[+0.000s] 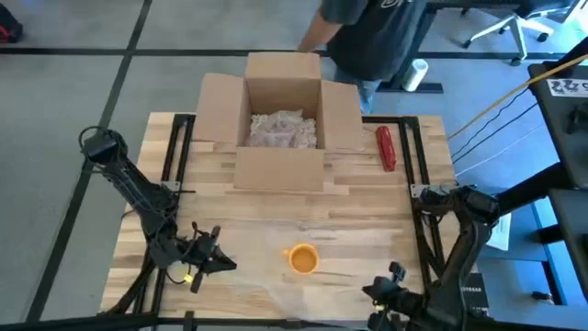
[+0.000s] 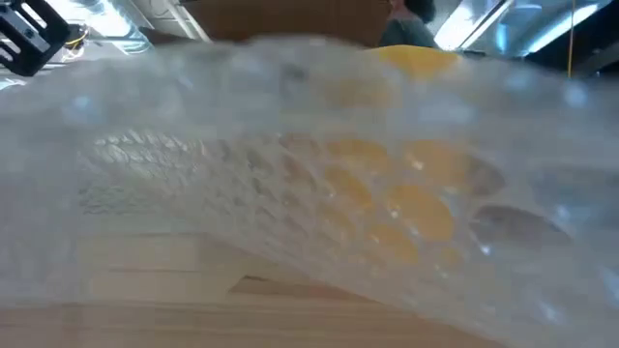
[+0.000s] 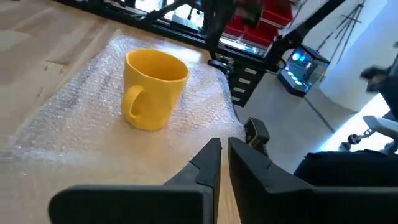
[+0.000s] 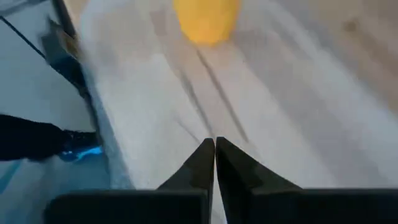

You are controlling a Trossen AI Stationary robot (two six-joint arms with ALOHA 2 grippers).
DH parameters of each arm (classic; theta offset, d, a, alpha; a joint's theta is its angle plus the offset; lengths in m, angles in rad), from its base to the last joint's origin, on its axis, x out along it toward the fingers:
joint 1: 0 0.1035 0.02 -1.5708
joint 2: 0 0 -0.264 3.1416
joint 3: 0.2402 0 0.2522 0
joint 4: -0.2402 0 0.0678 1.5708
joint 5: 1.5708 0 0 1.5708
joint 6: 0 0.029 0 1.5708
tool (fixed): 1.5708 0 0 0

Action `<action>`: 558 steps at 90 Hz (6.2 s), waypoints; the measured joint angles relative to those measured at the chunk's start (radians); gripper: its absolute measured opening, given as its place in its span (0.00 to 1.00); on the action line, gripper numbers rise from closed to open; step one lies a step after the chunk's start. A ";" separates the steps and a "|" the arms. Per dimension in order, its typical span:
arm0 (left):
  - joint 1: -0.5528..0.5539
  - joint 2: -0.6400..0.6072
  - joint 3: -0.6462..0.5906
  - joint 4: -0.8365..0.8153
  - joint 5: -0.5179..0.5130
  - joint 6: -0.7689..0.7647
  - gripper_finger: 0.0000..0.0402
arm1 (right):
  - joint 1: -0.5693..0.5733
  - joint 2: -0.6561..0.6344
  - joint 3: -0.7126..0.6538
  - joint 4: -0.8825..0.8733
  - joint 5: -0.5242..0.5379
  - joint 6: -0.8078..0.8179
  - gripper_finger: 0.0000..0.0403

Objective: Wrap mug
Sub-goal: Wrap the yellow mug with bubble wrap

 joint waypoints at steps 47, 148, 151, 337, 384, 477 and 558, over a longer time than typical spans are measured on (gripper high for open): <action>0.138 0.000 0.000 -0.006 0.119 0.149 0.03 | -0.213 -0.458 -0.648 0.751 -0.078 -0.574 0.00; 0.223 0.001 -0.272 0.343 0.125 0.048 0.03 | 0.127 -0.503 -0.747 0.361 -0.065 0.300 0.00; 0.224 0.001 -0.272 0.343 0.125 0.047 0.03 | 0.147 -0.503 -0.747 0.349 -0.052 0.327 0.00; 0.235 0.001 -0.271 0.339 0.126 -0.039 0.03 | -0.207 -0.320 -0.700 0.714 -0.016 -0.394 0.02; 0.234 0.001 -0.271 0.338 0.148 -0.018 0.03 | -0.548 -0.327 -0.401 1.053 -0.342 -1.201 0.00; 0.169 0.001 -0.270 0.315 0.148 -0.021 0.03 | -0.737 -0.028 -0.081 1.054 -0.930 -1.135 0.44; 0.147 0.002 -0.271 0.286 0.148 -0.048 0.03 | -0.652 -0.502 -0.080 0.104 -0.502 -0.957 0.01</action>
